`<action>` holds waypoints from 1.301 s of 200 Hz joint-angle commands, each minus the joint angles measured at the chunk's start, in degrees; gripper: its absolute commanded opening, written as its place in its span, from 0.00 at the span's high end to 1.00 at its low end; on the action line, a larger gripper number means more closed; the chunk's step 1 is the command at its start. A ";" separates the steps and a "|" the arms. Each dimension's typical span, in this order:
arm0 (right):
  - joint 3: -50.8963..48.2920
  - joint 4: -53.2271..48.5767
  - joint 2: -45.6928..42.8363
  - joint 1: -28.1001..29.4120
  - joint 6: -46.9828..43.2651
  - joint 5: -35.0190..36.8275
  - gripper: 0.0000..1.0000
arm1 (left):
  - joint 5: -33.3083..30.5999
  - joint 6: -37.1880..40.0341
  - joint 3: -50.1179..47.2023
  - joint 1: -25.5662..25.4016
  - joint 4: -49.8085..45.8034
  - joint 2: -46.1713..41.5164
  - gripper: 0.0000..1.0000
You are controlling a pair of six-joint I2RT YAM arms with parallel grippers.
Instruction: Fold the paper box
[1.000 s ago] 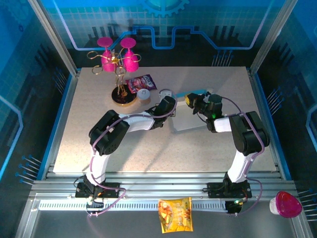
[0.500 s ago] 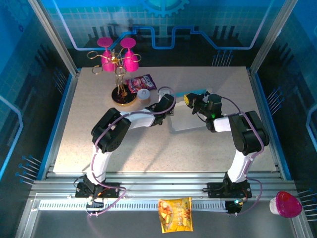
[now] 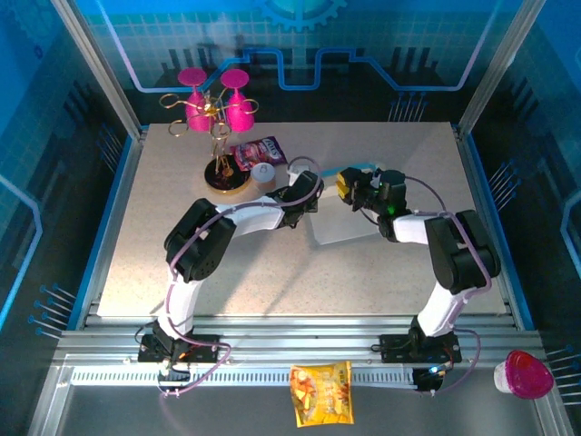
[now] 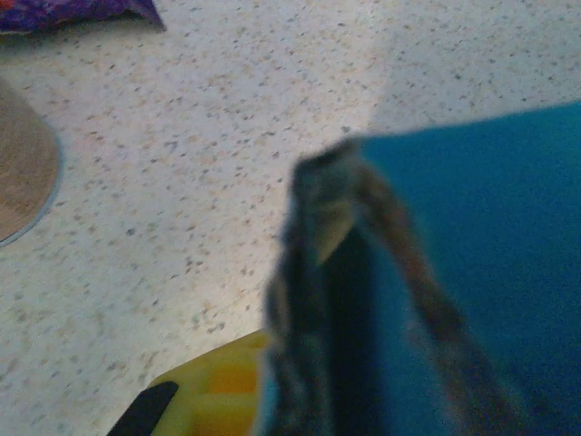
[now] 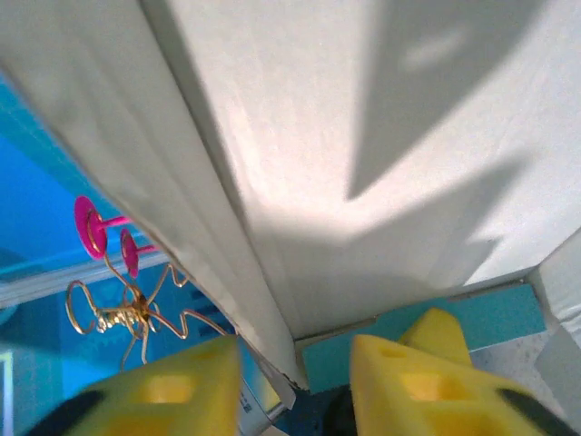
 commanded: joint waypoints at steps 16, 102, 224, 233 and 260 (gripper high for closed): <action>3.89 -22.66 -13.93 -0.53 -9.66 3.70 0.41 | 2.36 -3.32 -0.12 0.90 -11.55 -7.80 1.00; 18.80 -63.56 -29.75 -5.58 -23.82 8.22 0.47 | 7.51 -0.54 -1.40 4.43 -29.36 -22.20 1.00; 42.37 -83.40 -18.33 4.32 -32.35 12.07 0.63 | 13.81 1.86 2.53 5.90 -37.97 -27.24 1.00; 41.82 -83.61 -17.99 4.71 -32.44 12.95 0.64 | 13.96 2.18 3.17 5.91 -38.20 -26.94 1.00; 41.03 -82.13 -17.00 4.86 -33.50 13.61 0.63 | 14.79 3.04 4.28 5.97 -38.51 -26.17 1.00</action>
